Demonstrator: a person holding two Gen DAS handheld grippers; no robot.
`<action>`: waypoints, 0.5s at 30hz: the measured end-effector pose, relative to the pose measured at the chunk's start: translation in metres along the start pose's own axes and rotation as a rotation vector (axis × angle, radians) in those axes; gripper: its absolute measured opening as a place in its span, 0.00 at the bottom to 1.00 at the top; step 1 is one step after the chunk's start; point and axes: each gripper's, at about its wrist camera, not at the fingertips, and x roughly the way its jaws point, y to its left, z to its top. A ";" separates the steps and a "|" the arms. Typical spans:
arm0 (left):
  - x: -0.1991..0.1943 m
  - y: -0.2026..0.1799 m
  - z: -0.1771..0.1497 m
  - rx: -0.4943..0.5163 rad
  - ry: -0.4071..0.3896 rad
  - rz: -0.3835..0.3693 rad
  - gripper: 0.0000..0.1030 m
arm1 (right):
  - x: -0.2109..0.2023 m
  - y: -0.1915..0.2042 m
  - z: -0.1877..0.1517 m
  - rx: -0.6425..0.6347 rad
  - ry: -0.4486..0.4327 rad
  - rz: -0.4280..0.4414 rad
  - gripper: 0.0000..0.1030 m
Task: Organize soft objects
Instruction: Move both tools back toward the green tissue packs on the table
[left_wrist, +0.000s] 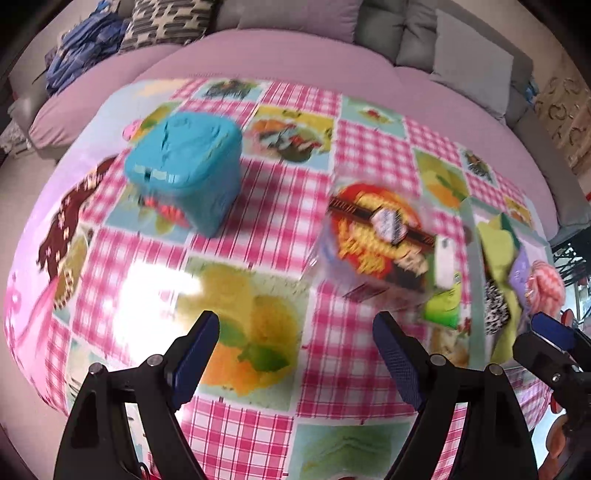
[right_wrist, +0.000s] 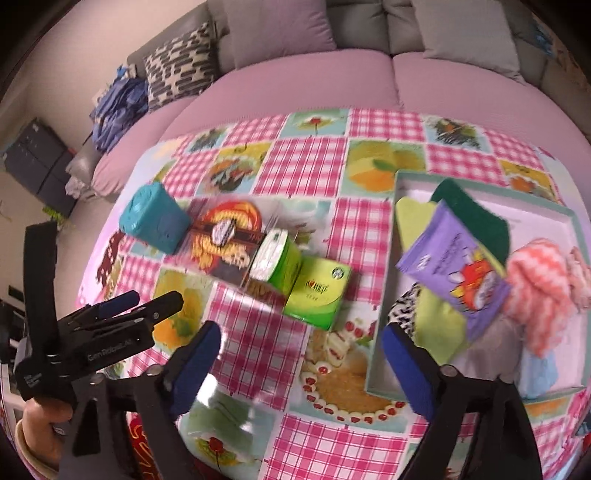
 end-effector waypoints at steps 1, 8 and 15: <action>0.004 0.002 -0.002 -0.005 0.012 0.005 0.83 | 0.005 0.001 -0.001 -0.004 0.009 -0.002 0.82; 0.027 0.008 -0.007 -0.005 0.057 0.009 0.83 | 0.037 0.002 -0.002 -0.008 0.056 -0.016 0.78; 0.035 0.014 -0.006 -0.007 0.061 0.012 0.83 | 0.057 -0.002 0.005 -0.007 0.078 -0.040 0.71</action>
